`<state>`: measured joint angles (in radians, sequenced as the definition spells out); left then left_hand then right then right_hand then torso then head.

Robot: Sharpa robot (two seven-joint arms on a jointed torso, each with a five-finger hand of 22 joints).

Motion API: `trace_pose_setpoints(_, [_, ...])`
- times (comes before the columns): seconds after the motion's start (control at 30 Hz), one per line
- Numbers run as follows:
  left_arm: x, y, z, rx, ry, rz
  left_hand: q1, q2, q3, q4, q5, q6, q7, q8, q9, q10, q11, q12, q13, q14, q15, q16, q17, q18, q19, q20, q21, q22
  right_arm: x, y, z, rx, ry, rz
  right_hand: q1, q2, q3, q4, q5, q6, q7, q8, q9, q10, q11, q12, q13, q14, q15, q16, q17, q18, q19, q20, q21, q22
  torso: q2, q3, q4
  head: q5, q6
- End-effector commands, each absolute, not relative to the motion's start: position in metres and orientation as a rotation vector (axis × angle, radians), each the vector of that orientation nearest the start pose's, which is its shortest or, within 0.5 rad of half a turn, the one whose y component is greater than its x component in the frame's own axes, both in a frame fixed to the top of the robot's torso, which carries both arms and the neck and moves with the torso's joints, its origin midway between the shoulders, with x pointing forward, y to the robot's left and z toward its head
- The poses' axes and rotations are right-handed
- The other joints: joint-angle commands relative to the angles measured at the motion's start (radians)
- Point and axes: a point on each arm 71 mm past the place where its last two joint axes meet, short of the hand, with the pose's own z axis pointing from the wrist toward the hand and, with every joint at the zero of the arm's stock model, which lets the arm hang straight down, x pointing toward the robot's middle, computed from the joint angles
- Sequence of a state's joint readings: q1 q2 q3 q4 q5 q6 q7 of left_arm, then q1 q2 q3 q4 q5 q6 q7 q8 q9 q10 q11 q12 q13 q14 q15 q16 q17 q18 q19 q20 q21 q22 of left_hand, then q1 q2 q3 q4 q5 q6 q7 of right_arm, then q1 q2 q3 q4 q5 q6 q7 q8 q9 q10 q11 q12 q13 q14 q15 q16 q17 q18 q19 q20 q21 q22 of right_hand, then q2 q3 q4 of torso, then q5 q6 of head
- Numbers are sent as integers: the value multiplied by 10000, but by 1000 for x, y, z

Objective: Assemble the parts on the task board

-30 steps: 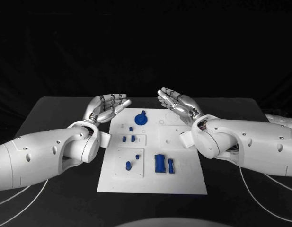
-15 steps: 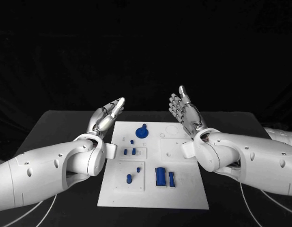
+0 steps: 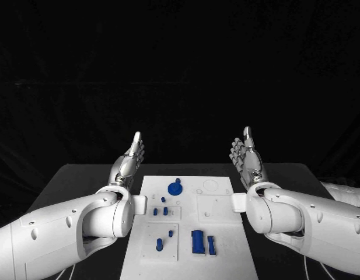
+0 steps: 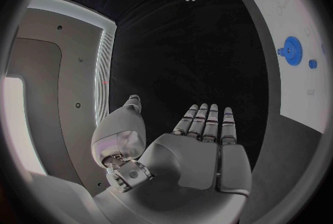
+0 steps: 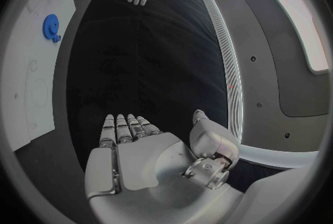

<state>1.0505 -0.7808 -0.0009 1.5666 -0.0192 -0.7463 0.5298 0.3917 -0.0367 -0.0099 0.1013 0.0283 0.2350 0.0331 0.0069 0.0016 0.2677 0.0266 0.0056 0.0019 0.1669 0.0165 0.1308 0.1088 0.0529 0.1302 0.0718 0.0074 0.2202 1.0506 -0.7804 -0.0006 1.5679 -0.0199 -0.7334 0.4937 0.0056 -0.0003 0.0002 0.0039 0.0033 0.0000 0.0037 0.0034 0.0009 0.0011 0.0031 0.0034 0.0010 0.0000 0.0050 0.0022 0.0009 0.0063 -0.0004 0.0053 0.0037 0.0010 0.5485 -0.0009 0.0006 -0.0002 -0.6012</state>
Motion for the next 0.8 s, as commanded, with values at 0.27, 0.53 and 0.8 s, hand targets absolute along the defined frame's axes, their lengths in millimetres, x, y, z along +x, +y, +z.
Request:
trace_pose_setpoints(0.27, [462, 192, -224, -12089, 12178, -12289, -1931, 367, 99, -1013, -283, -1153, -331, -69, -16, -1321, -266, -56, -19, -809, -165, -1308, -1088, -529, -1302, -718, -74, -1087, 462, -192, -224, 12089, 12178, 12289, -56, 3, -2, -39, -33, 0, -37, -34, -9, -11, -31, -34, -10, 0, -50, -22, -9, -63, 4, -53, -37, -10, -43, 9, -6, 2, 12])
trace_pose_setpoints(0.53, [462, 192, -224, -12089, 12178, -12289, -2479, 367, 99, -1013, -283, -1473, -331, -69, -16, -1700, -266, -56, -19, -1669, -165, -1308, -1088, -529, -1302, -718, -74, -1399, 462, -192, -224, 12089, 12178, 12289, -56, 3, -2, -39, -33, 0, -37, -34, -9, -11, -31, -34, -10, 0, -50, -22, -9, -63, 4, -53, -37, -10, -43, 9, -6, 2, 12])
trace_pose_setpoints(0.8, [462, 192, -224, -12089, 12178, -12289, -2853, 367, 99, -1013, -283, -2350, -331, -69, -16, -1942, -266, -56, -19, -1669, -165, -1308, -1088, -529, -1302, -718, -74, -2202, 462, -192, -224, 12089, 12178, 12289, -56, 3, -2, -39, -33, 0, -37, -34, -9, -11, -31, -34, -10, 0, -50, -22, -9, -63, 4, -53, -37, -10, -43, 9, -6, 2, 12])
